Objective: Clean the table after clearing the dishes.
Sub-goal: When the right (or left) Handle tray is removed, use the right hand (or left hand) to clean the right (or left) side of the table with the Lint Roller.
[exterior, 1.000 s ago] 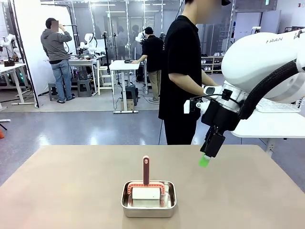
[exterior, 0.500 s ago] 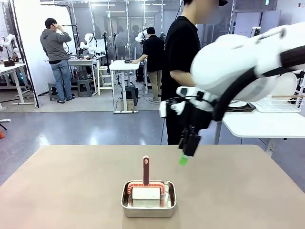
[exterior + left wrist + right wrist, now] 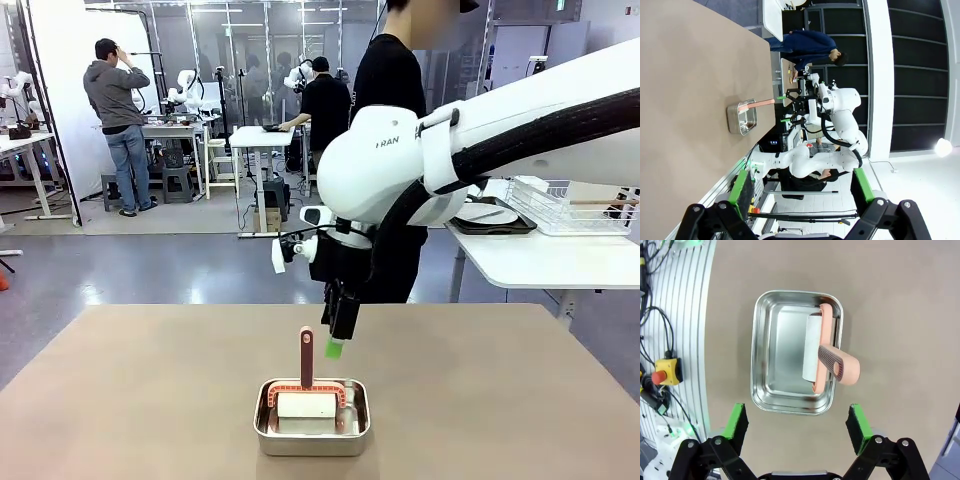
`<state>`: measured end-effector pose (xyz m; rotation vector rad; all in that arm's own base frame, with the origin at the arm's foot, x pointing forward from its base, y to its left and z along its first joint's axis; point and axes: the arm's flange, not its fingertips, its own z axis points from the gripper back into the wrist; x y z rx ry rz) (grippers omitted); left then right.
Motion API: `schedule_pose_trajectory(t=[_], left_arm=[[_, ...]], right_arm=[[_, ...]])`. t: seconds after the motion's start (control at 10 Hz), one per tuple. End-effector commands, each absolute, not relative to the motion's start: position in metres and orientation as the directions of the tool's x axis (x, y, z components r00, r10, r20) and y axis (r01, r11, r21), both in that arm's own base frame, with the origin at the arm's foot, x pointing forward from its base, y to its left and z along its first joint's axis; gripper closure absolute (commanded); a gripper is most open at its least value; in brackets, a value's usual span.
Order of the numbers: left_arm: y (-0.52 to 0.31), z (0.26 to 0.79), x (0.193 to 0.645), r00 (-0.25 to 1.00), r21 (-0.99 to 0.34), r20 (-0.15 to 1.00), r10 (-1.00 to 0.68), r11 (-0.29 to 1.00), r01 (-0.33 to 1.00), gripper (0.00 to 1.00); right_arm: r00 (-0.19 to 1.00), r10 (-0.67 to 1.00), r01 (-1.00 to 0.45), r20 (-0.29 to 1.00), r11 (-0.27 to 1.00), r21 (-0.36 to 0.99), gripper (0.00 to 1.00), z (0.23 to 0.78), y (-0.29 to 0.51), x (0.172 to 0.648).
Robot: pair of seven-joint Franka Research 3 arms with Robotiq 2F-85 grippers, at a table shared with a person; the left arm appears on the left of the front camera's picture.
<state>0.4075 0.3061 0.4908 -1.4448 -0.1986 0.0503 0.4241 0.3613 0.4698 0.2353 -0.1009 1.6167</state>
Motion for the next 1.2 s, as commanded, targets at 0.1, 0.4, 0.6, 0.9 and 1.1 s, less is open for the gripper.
schedule_pose_trajectory(t=[0.1, 0.4, 0.6, 0.9, 1.1], left_arm=[[0.308, 0.492, 0.405, 0.982, -0.988, 0.105, 0.160, 0.131, 0.084, 0.00], [0.308, 0.492, 0.405, 0.982, -0.988, 0.105, 0.160, 0.131, 0.084, 0.00], [0.308, 0.492, 0.405, 0.982, -0.988, 0.105, 0.160, 0.131, 0.084, 0.00], [0.308, 0.492, 0.405, 0.982, -0.988, 0.105, 0.160, 0.131, 0.084, 0.00], [0.308, 0.492, 0.405, 0.982, -0.988, 0.105, 0.160, 0.131, 0.084, 0.00]], right_arm=[[-0.047, 0.992, -0.995, 0.117, -0.057, 0.078, 0.00, 0.470, 0.374, 0.428], [-0.037, 0.999, -0.998, 0.037, -0.039, 0.052, 0.00, 0.462, 0.393, 0.434], [-0.022, 0.999, -0.998, 0.028, -0.024, 0.064, 0.00, 0.458, 0.407, 0.434], [-0.026, 1.000, -0.998, -0.004, -0.025, 0.051, 0.00, 0.446, 0.427, 0.433], [-0.028, 0.999, -0.998, -0.022, -0.027, 0.055, 0.00, 0.439, 0.431, 0.434]])
